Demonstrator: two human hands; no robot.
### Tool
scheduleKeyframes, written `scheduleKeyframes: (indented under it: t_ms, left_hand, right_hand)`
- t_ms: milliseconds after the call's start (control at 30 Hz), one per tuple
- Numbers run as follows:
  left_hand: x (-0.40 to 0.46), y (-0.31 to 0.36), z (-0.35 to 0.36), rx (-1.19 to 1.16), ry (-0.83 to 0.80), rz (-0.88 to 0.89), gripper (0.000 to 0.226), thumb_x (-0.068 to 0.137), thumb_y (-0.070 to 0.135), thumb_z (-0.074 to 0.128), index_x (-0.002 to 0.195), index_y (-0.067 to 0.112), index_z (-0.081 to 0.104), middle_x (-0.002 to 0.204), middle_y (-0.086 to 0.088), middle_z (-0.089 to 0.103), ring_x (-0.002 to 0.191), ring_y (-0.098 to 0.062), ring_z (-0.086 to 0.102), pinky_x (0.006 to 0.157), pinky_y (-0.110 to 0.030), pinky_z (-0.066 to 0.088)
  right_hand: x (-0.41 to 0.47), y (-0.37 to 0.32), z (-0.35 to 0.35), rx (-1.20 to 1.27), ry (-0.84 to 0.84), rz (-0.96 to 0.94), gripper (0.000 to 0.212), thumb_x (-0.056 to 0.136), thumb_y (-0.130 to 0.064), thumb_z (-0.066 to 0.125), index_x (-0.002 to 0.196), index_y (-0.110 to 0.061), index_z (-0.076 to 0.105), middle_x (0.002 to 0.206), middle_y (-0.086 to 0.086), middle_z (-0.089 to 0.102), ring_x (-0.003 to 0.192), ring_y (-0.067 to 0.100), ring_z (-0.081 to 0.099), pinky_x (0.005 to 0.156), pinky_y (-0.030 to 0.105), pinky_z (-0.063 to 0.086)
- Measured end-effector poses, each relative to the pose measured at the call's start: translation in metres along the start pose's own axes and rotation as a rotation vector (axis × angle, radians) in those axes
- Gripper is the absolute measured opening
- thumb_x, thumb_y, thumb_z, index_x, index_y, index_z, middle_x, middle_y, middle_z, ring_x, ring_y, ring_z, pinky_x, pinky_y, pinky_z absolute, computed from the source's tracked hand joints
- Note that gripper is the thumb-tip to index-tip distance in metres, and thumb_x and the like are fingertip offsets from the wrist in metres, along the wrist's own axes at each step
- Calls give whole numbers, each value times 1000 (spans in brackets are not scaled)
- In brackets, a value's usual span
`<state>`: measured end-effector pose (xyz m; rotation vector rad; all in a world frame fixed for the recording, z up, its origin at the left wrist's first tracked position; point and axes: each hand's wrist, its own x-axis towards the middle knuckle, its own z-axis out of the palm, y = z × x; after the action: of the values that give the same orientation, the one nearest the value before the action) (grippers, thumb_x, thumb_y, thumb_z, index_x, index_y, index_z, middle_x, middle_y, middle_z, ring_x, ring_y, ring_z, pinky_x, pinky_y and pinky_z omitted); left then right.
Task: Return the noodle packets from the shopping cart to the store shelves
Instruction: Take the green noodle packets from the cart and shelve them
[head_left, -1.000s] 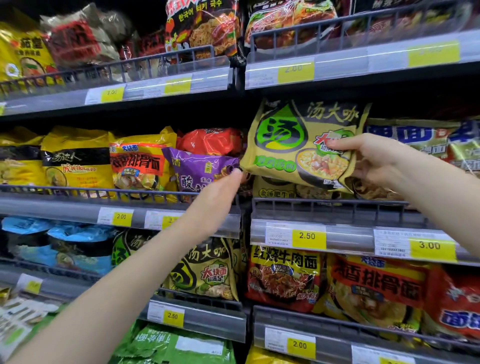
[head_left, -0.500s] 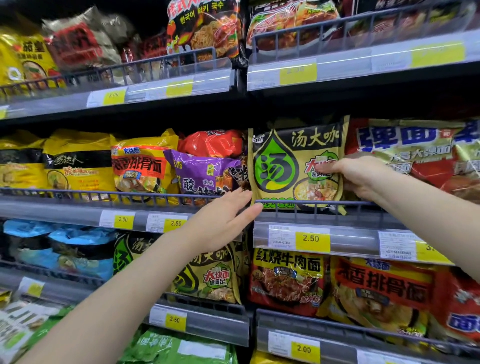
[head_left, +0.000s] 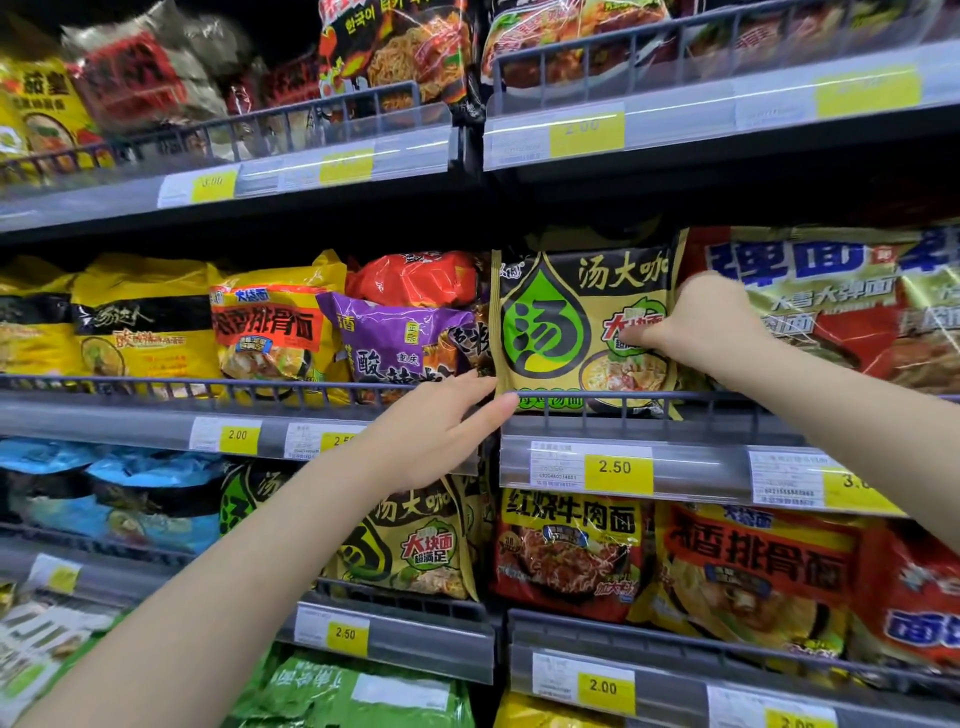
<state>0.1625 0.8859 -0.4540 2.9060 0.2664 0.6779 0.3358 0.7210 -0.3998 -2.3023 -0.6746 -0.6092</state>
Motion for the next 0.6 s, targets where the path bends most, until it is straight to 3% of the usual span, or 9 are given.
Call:
scheduleKeyframes:
  t_ms: [67,133,200,233,300,400,500,600]
  left_hand:
    - [1,-2,0,-1,0,-1,57,96,48,27,142,17,39,149,1,38,142,-8,22,110,-24,21]
    - [1,-3,2,3,0,3,56,96,47,28,144,18,35,151,2,35,142,-7,20,111,-24,19]
    - [1,-4,4,7,7,18,55,97,46,29,145,19,32,153,4,31,142,-5,17,110,-22,16]
    - [1,-4,6,3,6,23,56,96,46,28,146,20,30,153,5,28,142,-4,15,110,-21,15]
    - [0,-7,10,2,4,34,61,93,51,27,147,22,25,155,8,23,141,1,9,110,-19,12]
    - [-2,-9,12,25,3,64,61,93,51,29,148,25,20,156,11,19,133,10,2,106,-16,9]
    - [0,-8,6,15,-26,65,60,95,47,35,148,26,19,155,11,20,141,2,5,106,-15,8]
    - [4,-9,-5,58,-107,76,62,95,47,38,149,22,20,155,8,20,143,-3,6,106,-12,4]
  right_hand:
    - [-9,-2,-2,-190,87,-68,56,72,-53,73,72,-5,46,76,11,57,68,28,55,56,27,34]
    - [-15,-3,-1,-360,163,-125,76,72,-55,72,114,3,49,112,20,61,97,36,61,68,35,41]
    - [-19,-1,1,-401,222,-168,106,72,-50,75,145,4,19,144,22,39,124,38,48,87,43,44]
    - [-21,0,3,-404,245,-225,108,73,-46,75,147,3,14,149,23,31,132,38,40,97,46,41]
    - [-26,-1,4,-433,251,-378,85,81,-42,67,142,2,28,146,23,35,132,38,37,106,47,33]
    - [-36,-9,9,-379,137,-549,42,93,-36,50,122,-7,54,125,11,58,114,31,54,92,41,45]
    - [-39,-24,14,-256,49,-654,32,95,-34,45,118,-15,57,117,1,64,106,27,60,74,35,52]
    - [-34,-44,11,-228,-2,-714,32,95,-34,43,120,-21,58,115,-2,67,101,23,65,68,32,53]
